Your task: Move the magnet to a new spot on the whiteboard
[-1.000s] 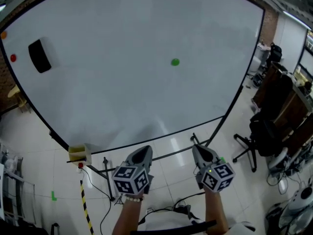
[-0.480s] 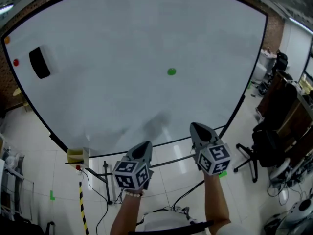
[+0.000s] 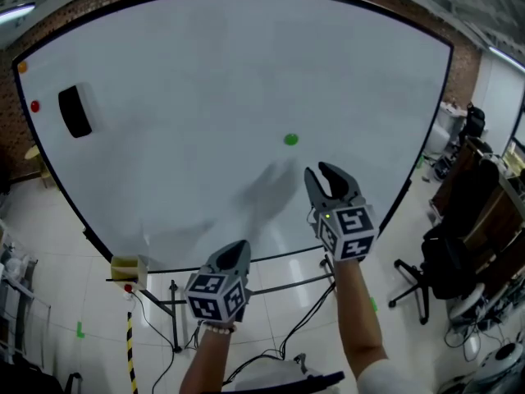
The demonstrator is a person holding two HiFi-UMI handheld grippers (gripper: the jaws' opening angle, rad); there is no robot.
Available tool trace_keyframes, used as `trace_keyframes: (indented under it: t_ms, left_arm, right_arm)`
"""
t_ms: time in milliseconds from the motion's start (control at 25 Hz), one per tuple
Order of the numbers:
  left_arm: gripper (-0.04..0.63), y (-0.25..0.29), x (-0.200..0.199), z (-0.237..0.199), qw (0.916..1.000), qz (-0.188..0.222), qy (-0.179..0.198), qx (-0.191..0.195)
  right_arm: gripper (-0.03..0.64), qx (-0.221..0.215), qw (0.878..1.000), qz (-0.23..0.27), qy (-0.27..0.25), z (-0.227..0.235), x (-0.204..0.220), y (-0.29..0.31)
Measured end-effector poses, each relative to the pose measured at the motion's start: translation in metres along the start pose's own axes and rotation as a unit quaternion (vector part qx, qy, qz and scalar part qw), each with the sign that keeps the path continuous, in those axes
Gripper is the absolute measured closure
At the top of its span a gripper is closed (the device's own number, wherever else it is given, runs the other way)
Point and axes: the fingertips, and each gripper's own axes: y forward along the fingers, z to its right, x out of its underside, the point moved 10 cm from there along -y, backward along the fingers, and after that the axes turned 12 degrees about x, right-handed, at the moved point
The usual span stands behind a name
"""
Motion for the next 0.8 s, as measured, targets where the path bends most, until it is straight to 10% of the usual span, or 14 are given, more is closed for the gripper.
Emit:
trace_keyframes:
  t_ms: [800]
  left_arm:
    - [0.597, -0.007, 0.018, -0.008, 0.9996, -0.008, -0.026, -0.006]
  right_arm:
    - [0.426, 0.035, 0.988, -0.025, -0.147, -0.033, -0.006, 0.086]
